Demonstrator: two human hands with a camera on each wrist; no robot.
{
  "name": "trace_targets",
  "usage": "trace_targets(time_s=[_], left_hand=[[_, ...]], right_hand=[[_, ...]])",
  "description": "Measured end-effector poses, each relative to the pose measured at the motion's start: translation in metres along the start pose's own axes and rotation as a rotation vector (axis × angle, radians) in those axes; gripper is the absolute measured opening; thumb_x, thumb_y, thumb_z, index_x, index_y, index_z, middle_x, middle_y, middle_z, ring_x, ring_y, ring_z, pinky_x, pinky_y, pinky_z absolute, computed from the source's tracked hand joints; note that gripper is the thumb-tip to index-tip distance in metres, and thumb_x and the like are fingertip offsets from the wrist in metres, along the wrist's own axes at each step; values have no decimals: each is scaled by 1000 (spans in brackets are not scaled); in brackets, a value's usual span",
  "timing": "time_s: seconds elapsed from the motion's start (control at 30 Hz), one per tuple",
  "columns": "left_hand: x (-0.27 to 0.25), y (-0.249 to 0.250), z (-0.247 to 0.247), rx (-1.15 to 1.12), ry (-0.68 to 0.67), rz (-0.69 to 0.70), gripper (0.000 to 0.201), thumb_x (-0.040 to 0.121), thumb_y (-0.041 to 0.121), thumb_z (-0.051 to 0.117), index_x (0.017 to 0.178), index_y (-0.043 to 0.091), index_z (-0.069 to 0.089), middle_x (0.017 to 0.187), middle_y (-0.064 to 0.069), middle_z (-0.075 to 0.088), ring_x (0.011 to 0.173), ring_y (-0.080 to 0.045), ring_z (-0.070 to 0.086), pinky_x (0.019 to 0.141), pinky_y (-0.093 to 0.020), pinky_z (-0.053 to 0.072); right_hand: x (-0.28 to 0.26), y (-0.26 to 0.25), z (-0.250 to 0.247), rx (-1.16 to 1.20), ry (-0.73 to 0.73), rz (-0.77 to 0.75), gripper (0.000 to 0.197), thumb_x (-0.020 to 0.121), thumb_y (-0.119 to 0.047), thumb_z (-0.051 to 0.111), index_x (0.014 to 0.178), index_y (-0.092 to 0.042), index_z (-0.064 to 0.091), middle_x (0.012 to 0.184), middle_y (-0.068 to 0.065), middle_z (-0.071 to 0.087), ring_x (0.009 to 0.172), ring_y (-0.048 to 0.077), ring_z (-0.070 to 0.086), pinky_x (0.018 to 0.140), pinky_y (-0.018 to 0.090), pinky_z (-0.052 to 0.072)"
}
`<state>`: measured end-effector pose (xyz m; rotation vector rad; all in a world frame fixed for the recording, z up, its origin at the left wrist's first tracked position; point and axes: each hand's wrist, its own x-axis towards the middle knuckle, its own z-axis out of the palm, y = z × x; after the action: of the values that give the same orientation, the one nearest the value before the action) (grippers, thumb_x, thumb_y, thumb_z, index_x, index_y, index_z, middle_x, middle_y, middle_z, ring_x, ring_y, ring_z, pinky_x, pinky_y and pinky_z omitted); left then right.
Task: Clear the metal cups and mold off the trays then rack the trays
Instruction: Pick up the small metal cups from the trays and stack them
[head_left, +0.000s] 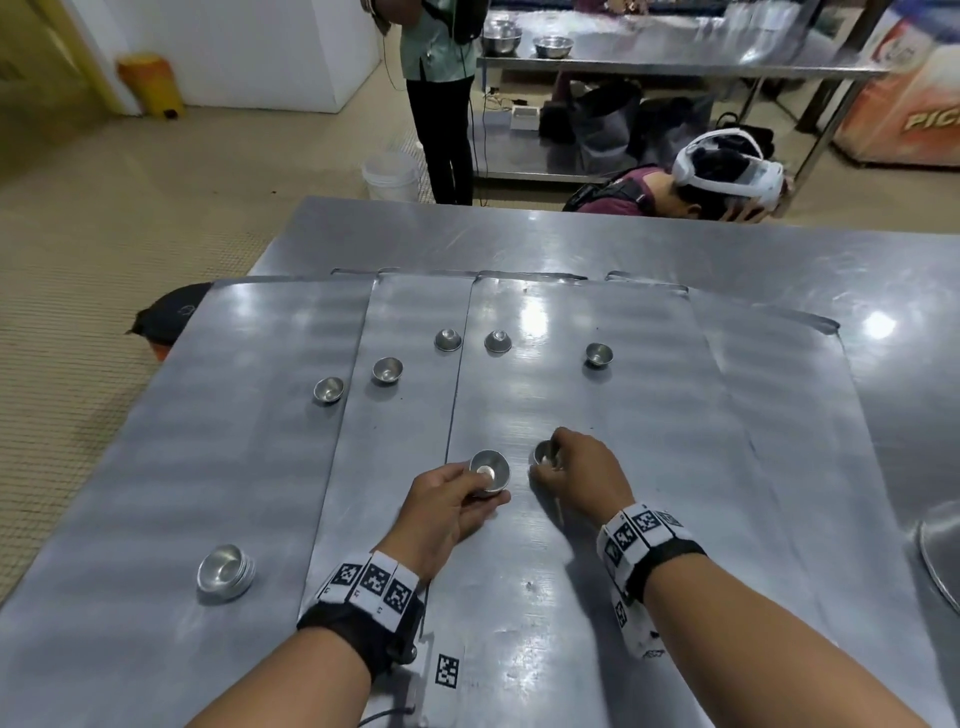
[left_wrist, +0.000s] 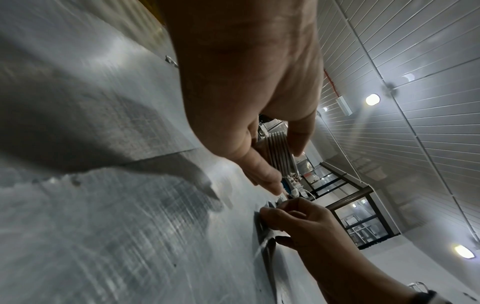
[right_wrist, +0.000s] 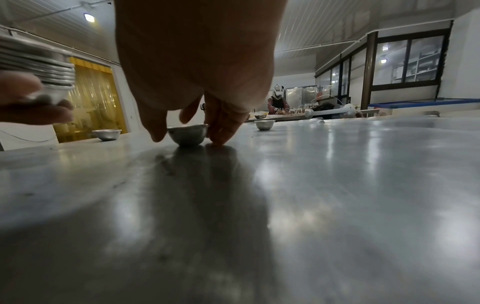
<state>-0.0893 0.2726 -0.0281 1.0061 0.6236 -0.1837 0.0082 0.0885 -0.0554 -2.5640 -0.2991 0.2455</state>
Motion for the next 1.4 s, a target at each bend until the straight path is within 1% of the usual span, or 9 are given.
trace_targets(time_s=[0.13,0.27,0.43,0.6,0.77,0.87,1.03,1.17,1.4], left_hand=[[0,-2,-3,21,6,-3,17,93,1,65,108,-5,67,94,-19,77,98,-34,76,100,-44,55],[0,-1,-7,28,19,3,17,92,0,65,108,-6,68,97,-21,77,99,-34,75,99,-44,55],[0,3,-9,-43,54,26,16,94,3,59,103,-8,66,99,-26,74,98,-40,74,99,-46,55],[-3,7,-7,-154,69,-7,27,97,17,50,105,-4,65,101,-27,75,87,-35,75,73,-35,62],[-3,5,-1,-160,53,7,37,99,23,47,111,-5,66,100,-26,74,84,-30,71,77,-37,59],[0,3,-1,-102,50,28,32,96,16,55,110,-10,67,107,-36,69,93,-35,68,82,-40,56],[10,3,2,-79,46,48,19,95,10,63,106,-5,69,100,-24,75,93,-34,76,86,-37,61],[24,3,9,-41,77,37,22,92,5,68,111,-6,67,99,-24,76,96,-39,75,99,-47,55],[39,4,17,-30,34,15,25,93,7,69,114,-7,67,100,-21,76,99,-38,75,96,-43,57]], right_hand=[[-8,1,-1,12,-8,42,51,82,-37,67,129,-22,54,106,2,67,98,24,62,81,33,49],[-13,0,-6,-21,-58,40,35,84,-36,67,113,-17,65,107,4,70,100,25,64,80,33,49],[-27,-13,-10,263,19,-30,52,80,-51,77,123,-27,59,109,-5,71,99,14,66,86,32,54],[-44,-54,-6,327,-4,-189,63,79,-60,71,134,-32,56,115,-12,69,100,9,65,86,29,53],[-46,-66,5,175,-24,-220,59,84,-58,68,135,-33,53,113,-6,73,92,16,67,83,33,53],[-46,-64,5,179,-36,-210,67,83,-62,67,141,-33,50,120,-6,71,103,16,66,88,33,52],[-31,-40,-4,183,-17,-132,60,91,-64,55,140,-28,53,132,-7,65,113,10,63,91,30,49],[12,1,-16,94,45,23,43,94,-49,57,129,-24,61,128,0,67,109,19,65,95,36,50],[101,47,-56,-7,58,224,46,92,-38,59,133,-18,56,129,15,60,111,34,61,90,38,48]])
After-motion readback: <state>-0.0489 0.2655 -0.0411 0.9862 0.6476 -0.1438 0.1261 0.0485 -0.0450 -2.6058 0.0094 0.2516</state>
